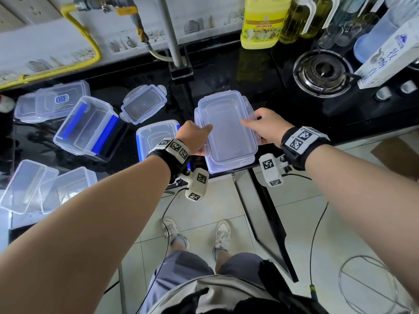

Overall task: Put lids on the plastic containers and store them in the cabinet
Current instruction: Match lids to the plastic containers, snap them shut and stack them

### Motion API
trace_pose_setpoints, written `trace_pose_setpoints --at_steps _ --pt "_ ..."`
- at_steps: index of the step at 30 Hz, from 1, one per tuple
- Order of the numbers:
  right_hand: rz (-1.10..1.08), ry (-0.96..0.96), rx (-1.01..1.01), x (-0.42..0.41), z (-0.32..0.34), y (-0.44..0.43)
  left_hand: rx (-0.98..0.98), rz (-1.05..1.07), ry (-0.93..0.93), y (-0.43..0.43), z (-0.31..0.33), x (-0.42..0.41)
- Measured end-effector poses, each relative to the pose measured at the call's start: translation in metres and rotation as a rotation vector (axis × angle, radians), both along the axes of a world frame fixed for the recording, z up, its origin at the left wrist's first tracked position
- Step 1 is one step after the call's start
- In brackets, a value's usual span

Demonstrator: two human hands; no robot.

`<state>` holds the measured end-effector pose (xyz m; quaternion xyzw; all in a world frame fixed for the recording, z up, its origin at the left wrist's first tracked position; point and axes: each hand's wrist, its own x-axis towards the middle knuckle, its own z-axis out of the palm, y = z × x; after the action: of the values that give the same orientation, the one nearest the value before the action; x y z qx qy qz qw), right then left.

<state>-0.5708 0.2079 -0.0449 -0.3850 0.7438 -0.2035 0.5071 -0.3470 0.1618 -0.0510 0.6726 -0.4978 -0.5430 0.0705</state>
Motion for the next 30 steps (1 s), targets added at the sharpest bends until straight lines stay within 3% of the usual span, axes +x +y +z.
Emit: trace_pose_setpoints --at_steps 6,9,11,17,23,27,30 --pt "0.013 0.092 -0.004 0.001 0.003 -0.001 -0.032 0.025 -0.032 -0.002 0.005 0.000" --pt "0.113 0.317 -0.075 0.006 0.008 -0.004 -0.234 -0.085 -0.264 -0.004 0.003 -0.001" --pt "0.161 0.363 -0.067 0.009 0.009 -0.004 -0.285 -0.154 -0.346 -0.006 0.000 -0.002" --pt "0.163 0.358 -0.031 0.012 0.004 -0.005 -0.254 -0.190 -0.356 -0.009 -0.010 -0.007" --pt "0.032 0.045 0.051 0.009 0.005 -0.008 -0.188 -0.039 -0.177 -0.014 -0.021 -0.004" --pt "0.098 0.075 0.107 0.006 0.006 -0.016 -0.070 0.014 -0.039 -0.019 -0.012 -0.003" --pt "0.183 0.101 0.111 0.006 0.012 -0.023 -0.042 -0.066 -0.102 -0.027 0.003 -0.006"
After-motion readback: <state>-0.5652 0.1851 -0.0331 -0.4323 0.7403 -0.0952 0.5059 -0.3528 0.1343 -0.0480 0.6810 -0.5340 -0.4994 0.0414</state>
